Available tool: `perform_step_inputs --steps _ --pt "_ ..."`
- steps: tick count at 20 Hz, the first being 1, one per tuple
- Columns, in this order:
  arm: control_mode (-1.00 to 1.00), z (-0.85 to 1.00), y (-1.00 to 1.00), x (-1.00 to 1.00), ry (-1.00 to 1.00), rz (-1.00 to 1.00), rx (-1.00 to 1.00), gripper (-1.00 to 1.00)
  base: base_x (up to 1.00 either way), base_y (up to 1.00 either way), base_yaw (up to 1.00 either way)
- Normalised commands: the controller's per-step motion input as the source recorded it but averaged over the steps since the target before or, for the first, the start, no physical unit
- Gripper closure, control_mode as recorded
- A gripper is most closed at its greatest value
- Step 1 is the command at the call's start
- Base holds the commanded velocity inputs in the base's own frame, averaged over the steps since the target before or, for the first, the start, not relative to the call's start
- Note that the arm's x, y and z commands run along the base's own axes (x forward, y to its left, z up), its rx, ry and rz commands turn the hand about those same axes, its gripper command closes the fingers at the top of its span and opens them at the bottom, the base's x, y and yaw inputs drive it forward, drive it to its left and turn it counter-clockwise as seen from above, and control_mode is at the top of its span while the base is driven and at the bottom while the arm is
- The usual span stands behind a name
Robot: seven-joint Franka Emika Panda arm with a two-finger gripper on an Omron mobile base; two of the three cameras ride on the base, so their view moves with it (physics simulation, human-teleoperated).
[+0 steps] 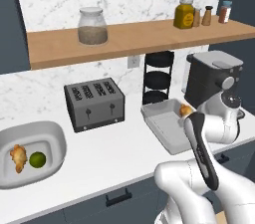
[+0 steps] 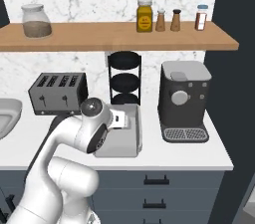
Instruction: Place one lime and one chicken drumstick in each tupperware on the nearby counter, to pack two identical lunches.
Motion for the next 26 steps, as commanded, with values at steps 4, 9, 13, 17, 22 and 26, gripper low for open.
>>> perform_step_inputs --steps 4,9,13,17,22,26 --pt "-1.0 -0.38 -0.12 0.36 0.0 0.0 0.0 1.0 0.0 0.0 0.0" --pt "-1.0 -0.33 -0.08 0.36 0.04 0.0 0.0 1.0 0.0 0.0 0.0" --pt "-1.0 -0.24 -0.06 0.34 0.07 0.0 0.0 1.0 0.0 0.0 0.0" --pt "-1.0 -0.26 0.0 0.27 0.02 0.04 0.0 1.0 0.0 0.0 0.0" --pt "-1.0 -0.23 0.0 0.25 0.0 0.01 0.0 -1.0 0.0 0.0 0.0" --pt "-1.0 -0.25 0.0 0.48 0.03 0.0 0.0 -1.0 0.0 0.0 0.0"
